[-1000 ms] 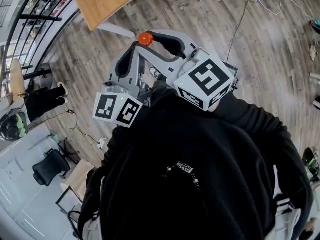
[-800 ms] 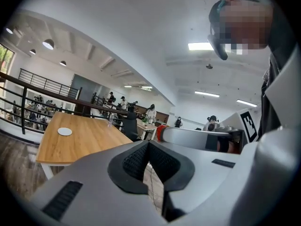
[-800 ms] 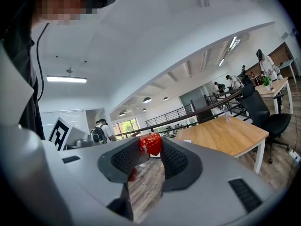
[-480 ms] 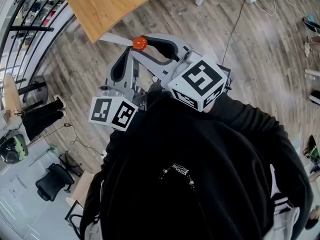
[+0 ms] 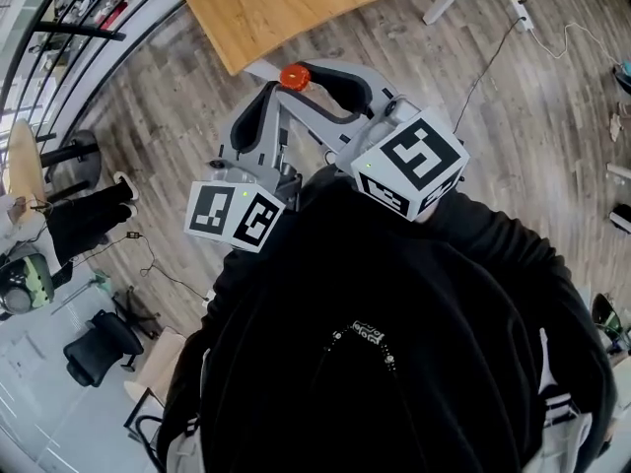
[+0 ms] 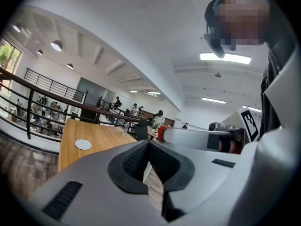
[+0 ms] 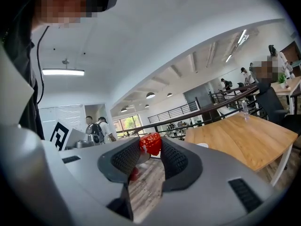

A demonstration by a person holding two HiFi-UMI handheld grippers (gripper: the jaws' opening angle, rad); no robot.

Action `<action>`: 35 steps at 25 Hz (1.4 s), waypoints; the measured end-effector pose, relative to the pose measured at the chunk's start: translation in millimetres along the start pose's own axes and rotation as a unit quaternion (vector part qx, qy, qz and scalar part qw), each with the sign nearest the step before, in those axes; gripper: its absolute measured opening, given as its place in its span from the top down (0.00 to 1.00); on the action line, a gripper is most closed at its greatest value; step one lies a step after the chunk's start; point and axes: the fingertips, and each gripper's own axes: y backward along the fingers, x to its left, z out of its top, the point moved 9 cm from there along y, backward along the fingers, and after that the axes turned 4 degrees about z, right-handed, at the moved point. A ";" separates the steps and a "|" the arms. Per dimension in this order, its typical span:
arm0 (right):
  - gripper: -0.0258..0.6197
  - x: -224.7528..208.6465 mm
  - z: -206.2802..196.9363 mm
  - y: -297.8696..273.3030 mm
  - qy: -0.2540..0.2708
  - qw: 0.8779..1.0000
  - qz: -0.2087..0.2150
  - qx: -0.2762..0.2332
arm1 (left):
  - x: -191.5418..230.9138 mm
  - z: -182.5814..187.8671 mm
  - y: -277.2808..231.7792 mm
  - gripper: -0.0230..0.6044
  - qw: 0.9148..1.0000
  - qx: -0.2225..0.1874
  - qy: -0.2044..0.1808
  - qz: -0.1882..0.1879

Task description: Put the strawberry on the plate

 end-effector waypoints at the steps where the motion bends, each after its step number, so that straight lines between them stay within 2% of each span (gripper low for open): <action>1: 0.74 2.3 1.8 -9.6 0.001 1.000 0.004 0.002 | 8.2 4.0 2.7 0.97 1.000 -0.002 0.000 0.003; 11: 0.74 44.3 7.8 -60.7 0.027 0.998 0.052 0.021 | 47.9 20.7 52.2 0.97 0.999 -0.030 0.012 0.044; 18: 0.74 57.0 7.0 -79.1 0.032 0.996 0.080 0.035 | 59.8 22.1 70.3 0.97 0.996 -0.041 0.019 0.073; 28: 0.74 41.2 10.3 -120.5 0.023 0.991 0.122 0.043 | 88.5 32.2 62.7 0.97 0.992 -0.037 0.020 0.118; 35: 0.74 15.9 21.5 -158.1 0.020 0.989 0.141 0.048 | 113.4 43.7 34.8 0.97 0.991 -0.030 0.015 0.130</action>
